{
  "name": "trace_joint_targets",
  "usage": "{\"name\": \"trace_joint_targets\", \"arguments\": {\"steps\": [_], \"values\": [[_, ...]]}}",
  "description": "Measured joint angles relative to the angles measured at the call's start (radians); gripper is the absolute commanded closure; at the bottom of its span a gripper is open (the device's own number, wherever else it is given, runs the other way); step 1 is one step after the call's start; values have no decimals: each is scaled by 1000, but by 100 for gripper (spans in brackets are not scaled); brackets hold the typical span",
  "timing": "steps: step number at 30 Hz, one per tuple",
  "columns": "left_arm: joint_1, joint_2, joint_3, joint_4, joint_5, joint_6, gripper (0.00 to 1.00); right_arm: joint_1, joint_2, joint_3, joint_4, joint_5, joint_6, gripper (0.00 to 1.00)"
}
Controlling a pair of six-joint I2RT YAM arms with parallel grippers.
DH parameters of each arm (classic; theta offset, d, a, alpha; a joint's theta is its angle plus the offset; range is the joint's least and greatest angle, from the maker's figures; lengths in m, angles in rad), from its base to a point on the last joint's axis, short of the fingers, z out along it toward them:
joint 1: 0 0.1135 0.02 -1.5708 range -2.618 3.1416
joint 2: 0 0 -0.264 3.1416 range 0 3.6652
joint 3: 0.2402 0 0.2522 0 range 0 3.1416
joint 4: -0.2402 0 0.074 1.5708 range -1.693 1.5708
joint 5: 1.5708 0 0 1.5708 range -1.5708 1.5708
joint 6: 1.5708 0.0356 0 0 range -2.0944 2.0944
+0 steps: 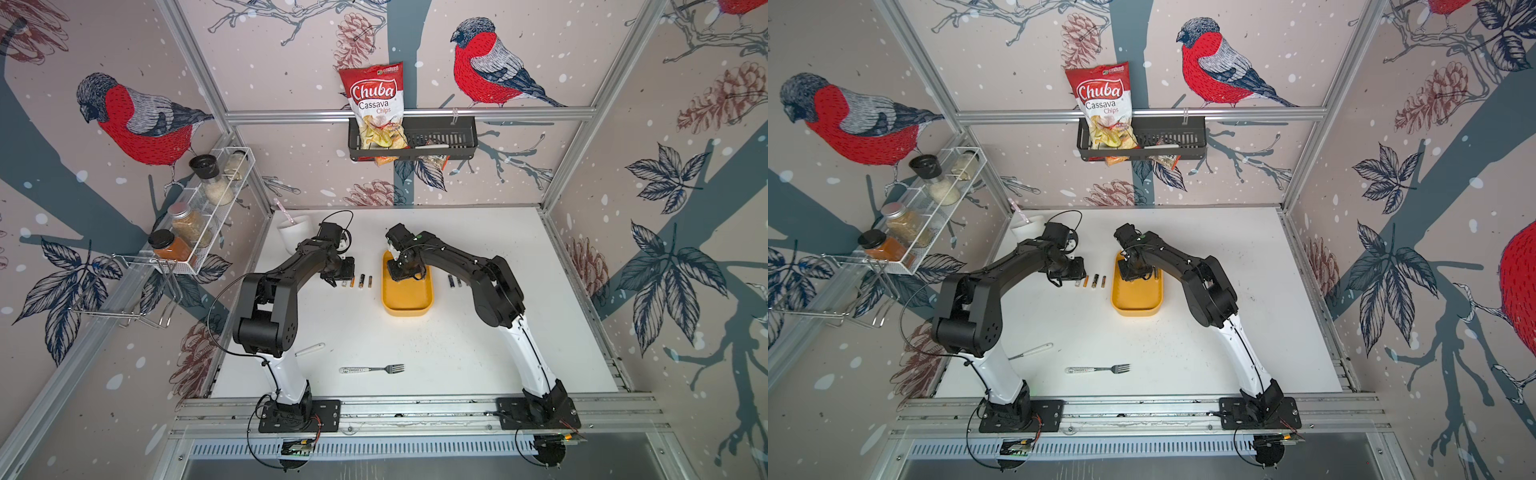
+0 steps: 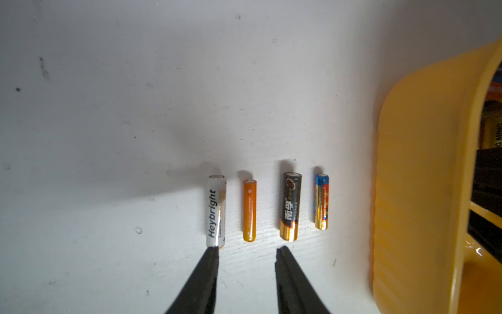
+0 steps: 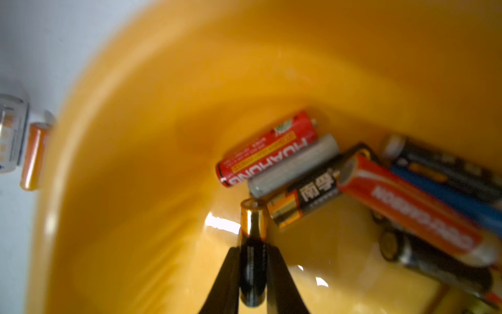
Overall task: Take the batteries out of the storage box
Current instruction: Pick up the battery from the storage box, then place the battery at the center of the board.
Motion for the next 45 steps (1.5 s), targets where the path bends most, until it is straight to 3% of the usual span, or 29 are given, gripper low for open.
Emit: {"name": "trace_joint_targets", "arguments": {"steps": [8,16,29,45], "values": [[-4,0,-4,5,1,-8,60,-53,-150,-208,48,-116,-64,78],[-17,10,-4,11,2,-16,60,-97,-233,-257,61,-154,-82,78],[-22,21,13,12,2,-15,60,-161,-339,-264,34,-138,-83,78],[-22,24,18,11,2,-14,60,-358,-484,-499,12,-32,-130,78]]}}
